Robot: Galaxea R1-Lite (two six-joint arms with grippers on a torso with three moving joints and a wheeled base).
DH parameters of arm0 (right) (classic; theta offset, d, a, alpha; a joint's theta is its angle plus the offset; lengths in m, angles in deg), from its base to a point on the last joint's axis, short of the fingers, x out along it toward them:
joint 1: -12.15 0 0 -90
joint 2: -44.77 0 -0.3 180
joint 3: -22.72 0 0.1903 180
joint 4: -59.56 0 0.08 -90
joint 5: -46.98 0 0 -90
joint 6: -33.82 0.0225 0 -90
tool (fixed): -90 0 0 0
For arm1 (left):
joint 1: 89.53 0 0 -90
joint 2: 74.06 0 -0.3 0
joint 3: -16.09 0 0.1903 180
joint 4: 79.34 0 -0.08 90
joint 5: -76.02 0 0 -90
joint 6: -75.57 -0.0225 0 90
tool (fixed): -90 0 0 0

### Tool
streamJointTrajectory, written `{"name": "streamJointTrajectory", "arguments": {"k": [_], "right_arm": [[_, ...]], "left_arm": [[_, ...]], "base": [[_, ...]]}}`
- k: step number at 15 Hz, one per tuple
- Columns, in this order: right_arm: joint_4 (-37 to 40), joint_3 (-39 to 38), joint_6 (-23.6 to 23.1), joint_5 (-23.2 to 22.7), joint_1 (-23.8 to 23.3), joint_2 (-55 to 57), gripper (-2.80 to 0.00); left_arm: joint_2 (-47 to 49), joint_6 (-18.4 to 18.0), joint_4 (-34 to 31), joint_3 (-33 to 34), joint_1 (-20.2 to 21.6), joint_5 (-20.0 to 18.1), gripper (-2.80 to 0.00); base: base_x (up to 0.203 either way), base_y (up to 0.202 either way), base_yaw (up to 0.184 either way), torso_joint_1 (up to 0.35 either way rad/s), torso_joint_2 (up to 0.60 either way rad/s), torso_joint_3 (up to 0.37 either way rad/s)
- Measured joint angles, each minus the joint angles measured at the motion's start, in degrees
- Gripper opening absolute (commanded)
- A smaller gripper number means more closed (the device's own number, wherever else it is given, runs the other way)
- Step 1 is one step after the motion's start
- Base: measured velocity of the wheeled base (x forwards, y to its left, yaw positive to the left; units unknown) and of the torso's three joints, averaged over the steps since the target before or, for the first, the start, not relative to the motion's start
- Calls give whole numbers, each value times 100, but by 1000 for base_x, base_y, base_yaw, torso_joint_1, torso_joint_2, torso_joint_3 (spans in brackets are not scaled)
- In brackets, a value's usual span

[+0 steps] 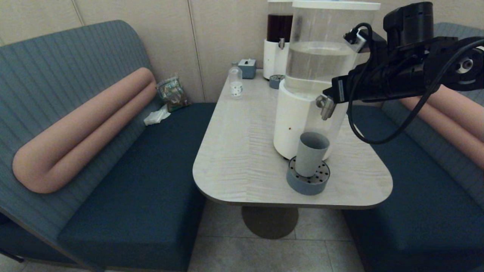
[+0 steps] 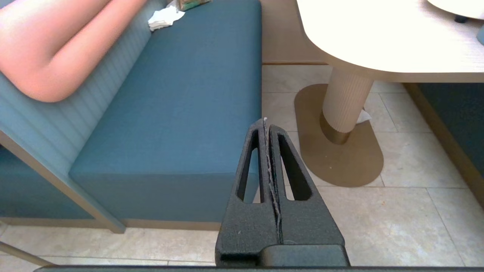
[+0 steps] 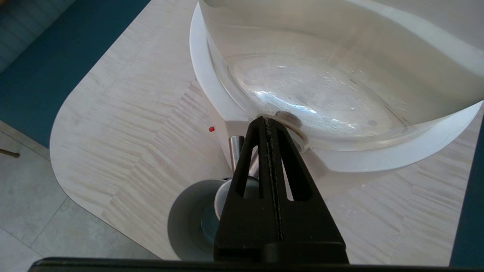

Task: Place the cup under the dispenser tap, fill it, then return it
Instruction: Turn on the faucet

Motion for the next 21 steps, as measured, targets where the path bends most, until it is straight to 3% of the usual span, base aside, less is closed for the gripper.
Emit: {"name": "streamJointTrajectory", "arguments": {"k": [21], "right_arm": [[-10,-72,39,-1,50,-505,-280]], "left_arm": [[0,-3,0,0,-2,2,-280]], "base": [[0,0,0,0,0,0]]}}
